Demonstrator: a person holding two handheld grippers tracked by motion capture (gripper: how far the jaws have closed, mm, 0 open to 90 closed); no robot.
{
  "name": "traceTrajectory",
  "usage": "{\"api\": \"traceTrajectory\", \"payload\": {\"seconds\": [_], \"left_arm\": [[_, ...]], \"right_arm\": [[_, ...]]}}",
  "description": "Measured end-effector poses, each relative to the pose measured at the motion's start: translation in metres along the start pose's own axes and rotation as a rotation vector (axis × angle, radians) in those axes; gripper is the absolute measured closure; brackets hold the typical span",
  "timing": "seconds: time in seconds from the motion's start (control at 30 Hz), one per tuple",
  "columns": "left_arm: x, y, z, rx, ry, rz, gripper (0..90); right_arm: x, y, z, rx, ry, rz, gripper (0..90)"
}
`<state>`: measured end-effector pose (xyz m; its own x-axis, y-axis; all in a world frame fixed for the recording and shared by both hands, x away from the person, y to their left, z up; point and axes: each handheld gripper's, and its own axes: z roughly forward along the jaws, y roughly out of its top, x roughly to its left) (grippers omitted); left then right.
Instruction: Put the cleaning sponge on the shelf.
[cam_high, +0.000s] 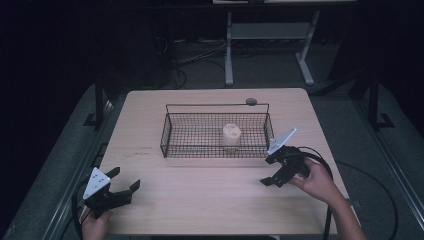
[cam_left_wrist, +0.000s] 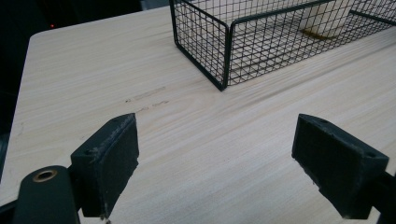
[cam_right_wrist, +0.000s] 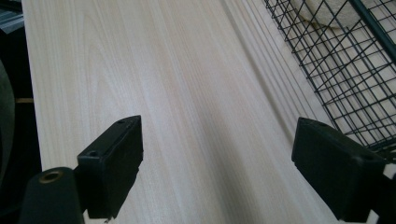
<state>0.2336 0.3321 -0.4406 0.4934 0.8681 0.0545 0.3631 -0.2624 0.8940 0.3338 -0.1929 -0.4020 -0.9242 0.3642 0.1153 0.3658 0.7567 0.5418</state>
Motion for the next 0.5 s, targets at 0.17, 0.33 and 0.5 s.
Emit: {"api": "traceTrajectory", "payload": {"seconds": [0.17, 0.33, 0.5], "left_arm": [[0.0, 0.0, 0.0, 0.002, 0.0, 0.0, 13.9], [0.0, 0.0, 0.0, 0.004, 0.001, 0.001, 13.9], [0.0, -0.001, 0.0, 0.005, 0.001, 0.004, 13.9]], "right_arm": [[0.004, -0.009, 0.0, -0.009, 0.0, 0.01, 16.1], [0.009, -0.017, 0.0, -0.012, -0.003, 0.019, 16.1], [0.012, -0.025, 0.0, -0.018, -0.005, 0.027, 16.1]]}}
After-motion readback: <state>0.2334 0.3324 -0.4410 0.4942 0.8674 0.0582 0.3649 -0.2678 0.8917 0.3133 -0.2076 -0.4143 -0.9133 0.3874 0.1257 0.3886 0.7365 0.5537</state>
